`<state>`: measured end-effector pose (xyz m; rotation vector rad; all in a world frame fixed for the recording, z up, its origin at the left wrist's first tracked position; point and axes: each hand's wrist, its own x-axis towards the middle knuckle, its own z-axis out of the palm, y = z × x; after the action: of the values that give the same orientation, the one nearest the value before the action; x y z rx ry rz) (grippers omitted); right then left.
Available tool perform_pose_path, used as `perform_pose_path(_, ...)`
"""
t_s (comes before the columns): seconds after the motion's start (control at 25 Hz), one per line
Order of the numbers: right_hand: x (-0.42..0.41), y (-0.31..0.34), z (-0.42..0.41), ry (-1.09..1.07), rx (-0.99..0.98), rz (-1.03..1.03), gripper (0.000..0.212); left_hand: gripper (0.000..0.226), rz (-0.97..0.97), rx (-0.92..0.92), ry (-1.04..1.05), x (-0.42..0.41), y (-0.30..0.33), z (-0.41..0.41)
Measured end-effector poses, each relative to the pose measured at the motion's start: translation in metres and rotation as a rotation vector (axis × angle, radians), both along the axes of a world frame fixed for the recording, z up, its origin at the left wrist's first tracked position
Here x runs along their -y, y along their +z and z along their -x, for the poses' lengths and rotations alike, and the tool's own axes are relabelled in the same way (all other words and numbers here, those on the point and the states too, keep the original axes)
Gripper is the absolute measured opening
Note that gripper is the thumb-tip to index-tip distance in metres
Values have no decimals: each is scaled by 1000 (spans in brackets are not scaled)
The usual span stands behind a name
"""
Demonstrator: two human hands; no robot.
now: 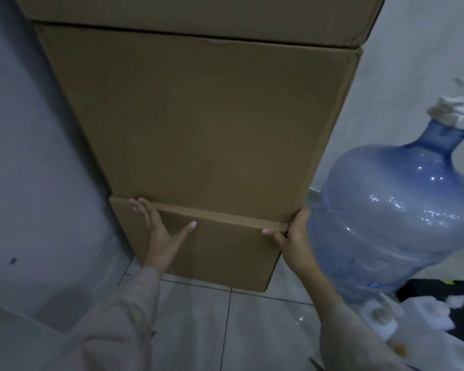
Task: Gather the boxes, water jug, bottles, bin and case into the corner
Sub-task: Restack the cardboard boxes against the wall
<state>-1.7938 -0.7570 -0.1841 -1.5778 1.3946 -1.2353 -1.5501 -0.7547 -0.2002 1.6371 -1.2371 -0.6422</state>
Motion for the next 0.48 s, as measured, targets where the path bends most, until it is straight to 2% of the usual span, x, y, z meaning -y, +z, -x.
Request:
perform_pose_path(0.2,3,2,4,-49,23,29,48,121,-55,34,-56,1,2,1)
perform_pose_path(0.48,-4,9,5,-144,-37,19,42,111,-128,66,-73,2,11,0)
